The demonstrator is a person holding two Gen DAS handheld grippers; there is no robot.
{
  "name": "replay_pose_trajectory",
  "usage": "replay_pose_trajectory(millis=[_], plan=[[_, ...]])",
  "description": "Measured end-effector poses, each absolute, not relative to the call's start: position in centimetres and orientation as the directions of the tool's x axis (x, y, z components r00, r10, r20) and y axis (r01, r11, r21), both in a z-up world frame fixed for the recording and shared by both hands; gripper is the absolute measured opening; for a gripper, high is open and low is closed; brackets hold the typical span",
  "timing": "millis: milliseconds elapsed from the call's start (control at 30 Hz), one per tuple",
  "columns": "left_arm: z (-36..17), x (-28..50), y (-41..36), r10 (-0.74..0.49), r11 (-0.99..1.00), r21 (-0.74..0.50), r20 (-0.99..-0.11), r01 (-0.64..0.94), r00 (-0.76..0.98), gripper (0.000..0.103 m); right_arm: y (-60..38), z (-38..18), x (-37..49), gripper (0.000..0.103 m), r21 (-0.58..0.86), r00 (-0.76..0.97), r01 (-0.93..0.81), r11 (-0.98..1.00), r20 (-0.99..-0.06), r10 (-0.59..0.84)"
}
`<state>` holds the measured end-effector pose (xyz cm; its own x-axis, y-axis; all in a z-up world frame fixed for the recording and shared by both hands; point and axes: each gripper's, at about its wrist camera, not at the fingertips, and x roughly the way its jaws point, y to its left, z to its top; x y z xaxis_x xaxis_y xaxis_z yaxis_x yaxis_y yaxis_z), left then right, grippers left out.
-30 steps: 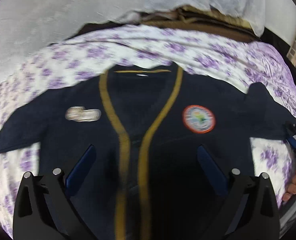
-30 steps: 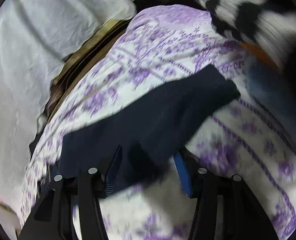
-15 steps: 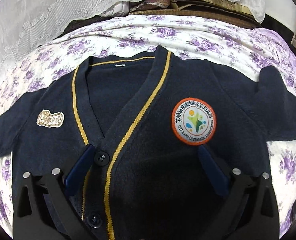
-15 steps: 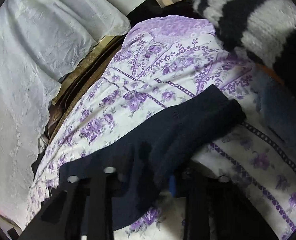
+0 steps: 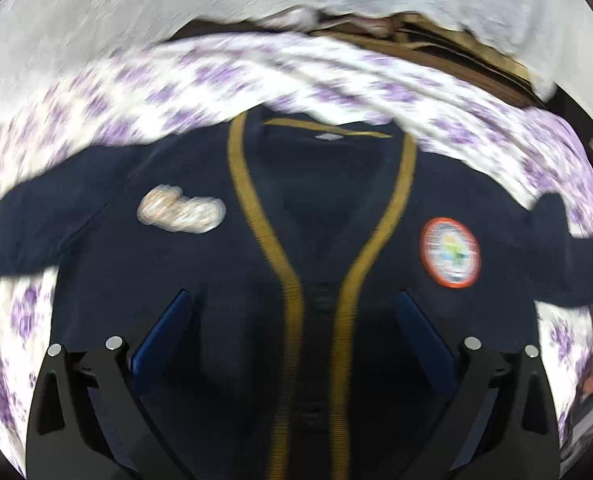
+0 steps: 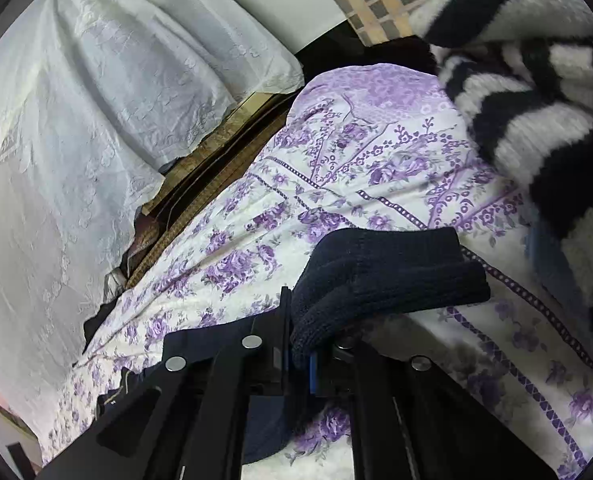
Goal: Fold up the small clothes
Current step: 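Grasp the sleeve cuff with the right tool and fold it across the body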
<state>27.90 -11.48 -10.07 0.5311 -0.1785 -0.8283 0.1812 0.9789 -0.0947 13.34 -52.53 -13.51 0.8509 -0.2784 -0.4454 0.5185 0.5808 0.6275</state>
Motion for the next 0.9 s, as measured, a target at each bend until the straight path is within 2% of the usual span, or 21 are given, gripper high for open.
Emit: replay_pose_trajectory(millis=[100, 233, 467, 633, 833, 900], plan=[[-10.3, 28.6, -9.5, -0.19, 0.981, -0.14, -0.84, 0.134, 0.509, 0.099, -52.1, -12.8, 12.9, 0.007, 0.624, 0.862, 0.5, 0.6, -0.421, -0.281], [-9.9, 28.3, -8.1, -0.11, 0.992, -0.055, -0.836, 0.117, 0.537, 0.099, -51.4, -11.6, 11.9, 0.007, 0.619, 0.876, 0.48, 0.621, -0.377, -0.301], [-10.6, 27.5, 0.0, 0.003, 1.0, -0.005, -0.835, -0.012, 0.55, 0.099, -50.9, -10.0, 10.9, 0.007, 0.623, 0.883, 0.468, 0.627, -0.344, -0.318], [-11.3, 28.0, 3.9, -0.051, 0.986, -0.125, -0.851, -0.107, 0.522, 0.099, -48.1, -7.4, 11.5, 0.007, 0.558, 0.902, 0.429, 0.711, -0.308, -0.303], [-11.2, 27.5, 0.9, 0.045, 0.999, 0.027, -0.824, -0.041, 0.564, 0.099, -44.5, -5.3, 13.2, 0.007, 0.511, 0.925, 0.367, 0.777, -0.293, -0.243], [-11.2, 27.3, 0.9, 0.053, 0.999, 0.036, -0.82, -0.041, 0.57, 0.099, -43.4, -4.9, 14.0, 0.007, 0.498, 0.928, 0.352, 0.793, -0.296, -0.227]])
